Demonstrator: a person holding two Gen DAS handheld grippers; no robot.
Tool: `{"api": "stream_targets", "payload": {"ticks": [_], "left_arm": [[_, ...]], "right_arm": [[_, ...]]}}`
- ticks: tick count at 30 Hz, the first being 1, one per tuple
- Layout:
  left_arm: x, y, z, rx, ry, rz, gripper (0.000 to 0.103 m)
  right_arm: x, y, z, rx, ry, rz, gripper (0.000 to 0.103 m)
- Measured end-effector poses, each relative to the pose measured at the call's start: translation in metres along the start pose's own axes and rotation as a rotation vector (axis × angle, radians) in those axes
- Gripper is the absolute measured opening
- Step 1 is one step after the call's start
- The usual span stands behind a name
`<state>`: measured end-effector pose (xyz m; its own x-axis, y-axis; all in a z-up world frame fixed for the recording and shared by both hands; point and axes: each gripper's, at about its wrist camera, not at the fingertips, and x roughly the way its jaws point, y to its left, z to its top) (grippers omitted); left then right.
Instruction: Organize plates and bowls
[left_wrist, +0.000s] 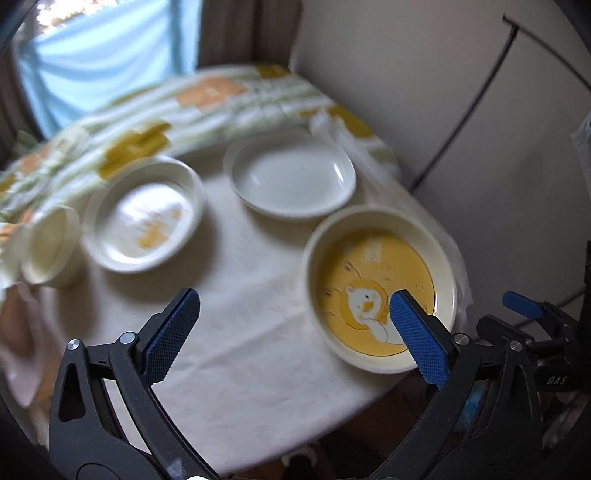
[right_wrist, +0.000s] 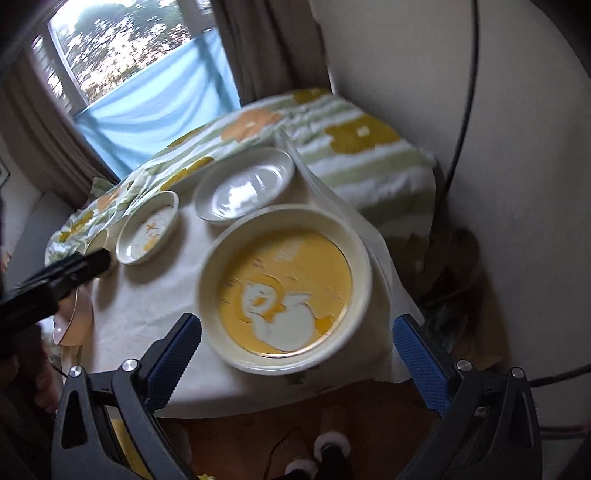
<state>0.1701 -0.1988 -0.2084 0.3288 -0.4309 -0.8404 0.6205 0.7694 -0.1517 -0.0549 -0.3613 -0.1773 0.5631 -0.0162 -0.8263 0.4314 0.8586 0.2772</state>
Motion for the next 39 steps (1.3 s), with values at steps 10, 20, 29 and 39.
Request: {"api": "stream_targets", "payload": {"ticks": [10,20,29,39], "left_arm": [[0.092,-0.009,0.004,0.04,0.224,-0.037,0.056],[0.12,-0.008,0.006,0.026,0.299,-0.049,0.015],[0.118,-0.009,0.006,0.049,0.295,-0.034,0.015],[0.1,-0.015,-0.001,0.046,0.278,-0.018,0.015]], "right_arm": [[0.056,-0.046,0.01,0.063,0.075,0.116,0.054],[0.086,-0.062,0.025,0.071,0.125,0.146,0.02],[0.092,-0.062,0.031,0.029,0.15,0.148,0.014],[0.088,-0.057,0.036,-0.004,0.146,0.155,0.014]]}}
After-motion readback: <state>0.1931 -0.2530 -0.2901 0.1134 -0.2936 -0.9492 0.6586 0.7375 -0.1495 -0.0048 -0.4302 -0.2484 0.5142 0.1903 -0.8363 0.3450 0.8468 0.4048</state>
